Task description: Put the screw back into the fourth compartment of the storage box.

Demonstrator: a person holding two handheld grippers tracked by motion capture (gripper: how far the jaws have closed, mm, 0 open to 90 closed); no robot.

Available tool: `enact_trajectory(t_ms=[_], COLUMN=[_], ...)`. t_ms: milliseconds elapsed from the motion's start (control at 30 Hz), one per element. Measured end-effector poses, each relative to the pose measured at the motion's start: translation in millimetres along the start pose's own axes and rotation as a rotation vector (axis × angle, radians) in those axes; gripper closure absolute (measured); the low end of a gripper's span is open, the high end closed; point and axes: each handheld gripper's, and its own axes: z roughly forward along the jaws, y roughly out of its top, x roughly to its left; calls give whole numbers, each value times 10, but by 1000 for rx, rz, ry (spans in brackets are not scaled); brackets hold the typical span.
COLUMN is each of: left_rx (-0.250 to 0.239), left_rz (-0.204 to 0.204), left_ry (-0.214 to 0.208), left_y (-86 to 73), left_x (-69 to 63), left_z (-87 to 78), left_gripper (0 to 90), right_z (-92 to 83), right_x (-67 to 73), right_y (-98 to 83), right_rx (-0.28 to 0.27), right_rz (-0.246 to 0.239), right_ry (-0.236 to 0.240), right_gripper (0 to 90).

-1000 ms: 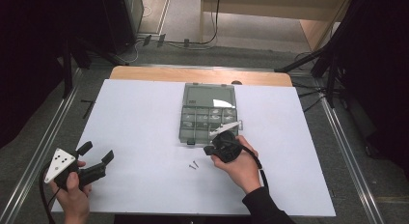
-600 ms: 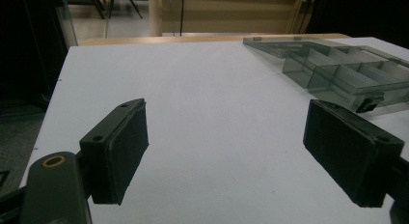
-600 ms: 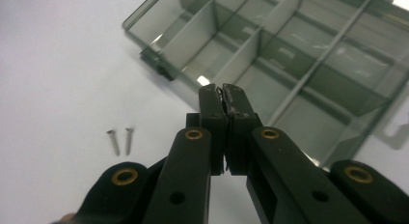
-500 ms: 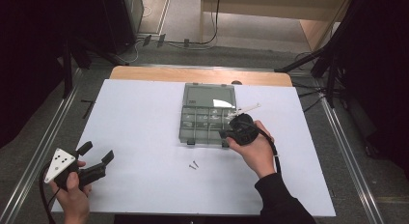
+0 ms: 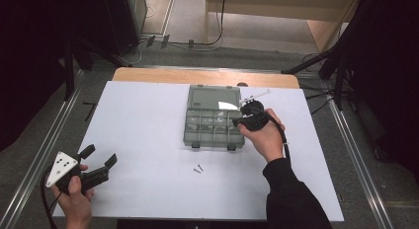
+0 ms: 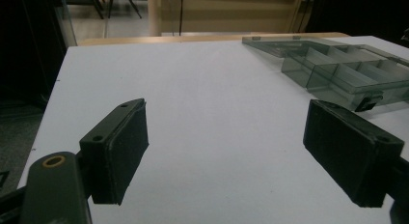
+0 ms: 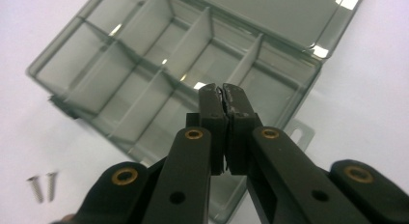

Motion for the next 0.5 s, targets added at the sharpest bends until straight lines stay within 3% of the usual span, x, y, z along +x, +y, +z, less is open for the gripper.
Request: enact_trajectory(t_ms=[267,500], left_rx=[-2,4], left_rz=[-1,-2], left_ry=[-1,0], left_y=[-3,-1], left_x=[-1,-1], left_z=[7,6], left_gripper=[163,163], right_z=[183,375], right_x=[-115,-165], right_y=[128,157], right_rx=[63,113], right_rz=[14,21], right_ry=[-50,-66], right_gripper=[900,900])
